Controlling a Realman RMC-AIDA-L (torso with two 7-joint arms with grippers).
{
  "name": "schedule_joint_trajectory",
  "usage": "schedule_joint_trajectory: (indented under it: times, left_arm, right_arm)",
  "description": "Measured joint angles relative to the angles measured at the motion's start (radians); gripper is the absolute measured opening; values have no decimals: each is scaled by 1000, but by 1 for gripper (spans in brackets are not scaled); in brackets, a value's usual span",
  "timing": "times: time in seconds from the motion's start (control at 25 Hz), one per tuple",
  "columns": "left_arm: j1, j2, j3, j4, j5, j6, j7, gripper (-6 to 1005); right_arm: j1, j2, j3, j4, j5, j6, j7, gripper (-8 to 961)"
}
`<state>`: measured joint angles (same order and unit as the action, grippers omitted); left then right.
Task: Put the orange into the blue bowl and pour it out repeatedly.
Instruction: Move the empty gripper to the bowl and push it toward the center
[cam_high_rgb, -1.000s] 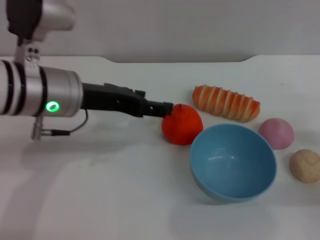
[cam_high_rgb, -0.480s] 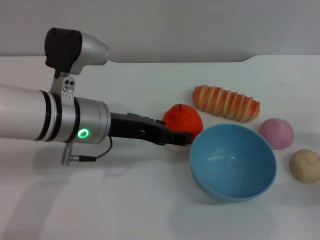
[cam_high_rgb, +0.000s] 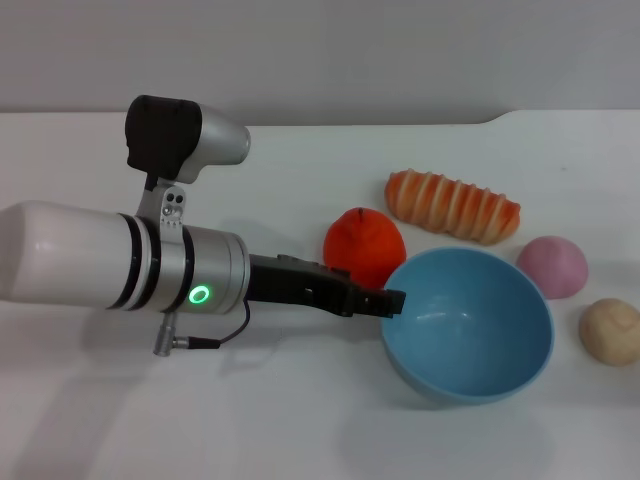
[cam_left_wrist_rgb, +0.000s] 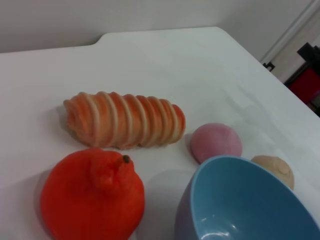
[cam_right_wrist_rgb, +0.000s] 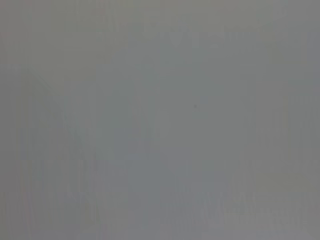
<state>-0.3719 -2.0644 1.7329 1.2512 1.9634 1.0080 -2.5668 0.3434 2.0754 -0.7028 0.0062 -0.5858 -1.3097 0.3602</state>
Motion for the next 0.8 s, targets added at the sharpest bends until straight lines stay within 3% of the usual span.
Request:
schedule_joint_trajectory:
  times: [0.8]
  left_arm:
    - [-42, -3, 160, -89, -17, -187, -2, 814]
  right_arm:
    - [-9, 2, 27, 0, 0, 0, -1, 693]
